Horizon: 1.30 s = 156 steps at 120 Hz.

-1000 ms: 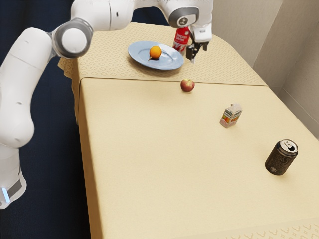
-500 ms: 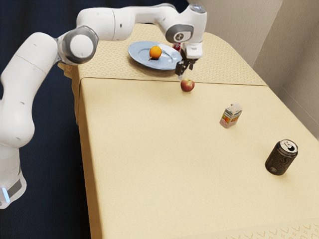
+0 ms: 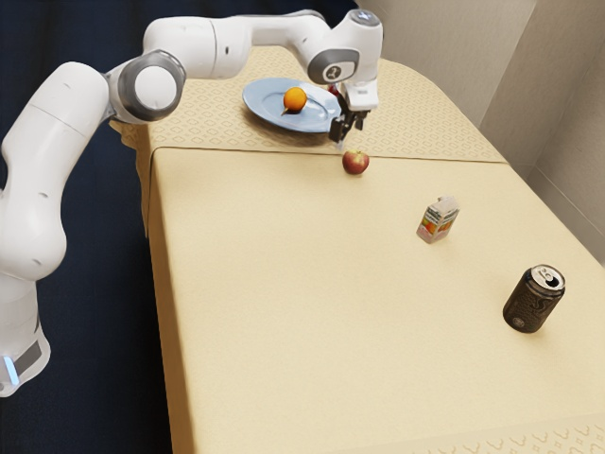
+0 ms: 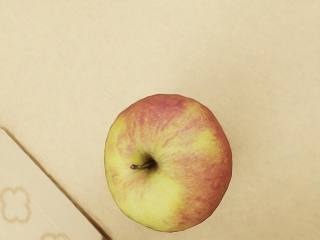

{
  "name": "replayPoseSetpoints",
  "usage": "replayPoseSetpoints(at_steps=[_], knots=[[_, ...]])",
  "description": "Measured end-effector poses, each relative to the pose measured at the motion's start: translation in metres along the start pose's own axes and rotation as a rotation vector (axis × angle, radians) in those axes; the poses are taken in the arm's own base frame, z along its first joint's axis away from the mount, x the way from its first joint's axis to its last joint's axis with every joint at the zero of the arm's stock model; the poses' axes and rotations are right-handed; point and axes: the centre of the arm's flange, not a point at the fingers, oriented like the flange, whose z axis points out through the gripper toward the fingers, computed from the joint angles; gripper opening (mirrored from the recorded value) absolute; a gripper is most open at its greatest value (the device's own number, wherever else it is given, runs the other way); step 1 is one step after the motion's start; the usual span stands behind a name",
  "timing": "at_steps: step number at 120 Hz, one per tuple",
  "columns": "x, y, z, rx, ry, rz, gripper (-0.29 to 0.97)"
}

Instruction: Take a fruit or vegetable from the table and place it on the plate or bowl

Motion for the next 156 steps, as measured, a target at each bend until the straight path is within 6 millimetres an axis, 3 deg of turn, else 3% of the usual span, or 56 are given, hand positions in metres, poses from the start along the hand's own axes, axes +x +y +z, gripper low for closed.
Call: replayPoseSetpoints(at_steps=[64,156], knots=[[0.023,0.009,0.031,-0.023,0.028,0.023,0.68],[0.023,0.01,0.052,-0.027,0.036,0.013,0.68]])
